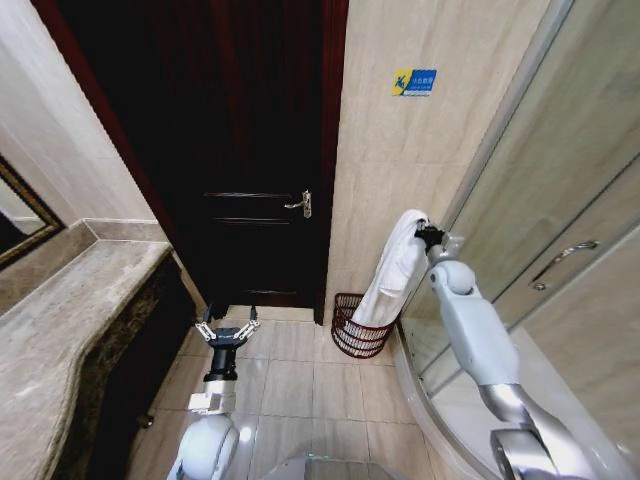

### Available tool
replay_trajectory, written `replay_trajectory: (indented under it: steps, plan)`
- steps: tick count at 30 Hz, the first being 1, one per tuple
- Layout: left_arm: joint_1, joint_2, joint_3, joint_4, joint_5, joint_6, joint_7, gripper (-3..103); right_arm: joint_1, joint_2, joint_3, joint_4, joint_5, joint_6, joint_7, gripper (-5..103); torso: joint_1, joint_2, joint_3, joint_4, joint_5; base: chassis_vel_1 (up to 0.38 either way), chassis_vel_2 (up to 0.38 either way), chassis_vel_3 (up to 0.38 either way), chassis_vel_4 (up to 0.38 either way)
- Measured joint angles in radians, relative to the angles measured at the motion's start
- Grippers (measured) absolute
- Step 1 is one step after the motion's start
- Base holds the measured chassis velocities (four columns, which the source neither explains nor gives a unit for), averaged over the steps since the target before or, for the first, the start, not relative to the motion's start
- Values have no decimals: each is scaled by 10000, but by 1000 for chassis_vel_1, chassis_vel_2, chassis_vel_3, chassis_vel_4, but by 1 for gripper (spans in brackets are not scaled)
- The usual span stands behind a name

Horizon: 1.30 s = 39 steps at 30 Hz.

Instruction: Discard the used towel into the hamper.

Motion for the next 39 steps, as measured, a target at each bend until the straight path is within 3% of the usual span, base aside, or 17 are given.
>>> replay_trajectory:
  steps: [8,15,21,27,30,36,39]
  plan:
    - [-2,34,12,0,95,57,0,100,-420,1112,-76,-319,-651,556,-231,4,0,0,0,2,-1,0,0,0,0]
    - [16,15,33,34,179,87,2,100,-644,1925,-144,-160,-263,638,-301,4,0,0,0,5,0,0,0,0,0]
    - [23,37,10,40,185,87,4,100,-639,1785,-25,-166,-163,659,-324,4,-1,0,-1,2,0,0,0,0,0]
    - [9,15,6,97,165,36,5,100,-435,1174,668,-1488,-1603,1634,-598,4,0,0,0,-2,2,0,0,0,0]
    - [-4,11,11,169,152,-22,6,100,-257,799,993,-2280,-2897,2407,-627,4,0,0,0,-4,2,0,0,0,0]
    - [-17,20,13,212,146,-46,16,100,-166,657,990,-2454,-3332,2707,-548,4,0,0,0,0,-1,0,0,0,0]
    - [-36,23,16,230,148,-46,21,100,-364,975,840,-2168,-3297,2686,-640,4,0,0,0,2,-1,0,0,0,0]
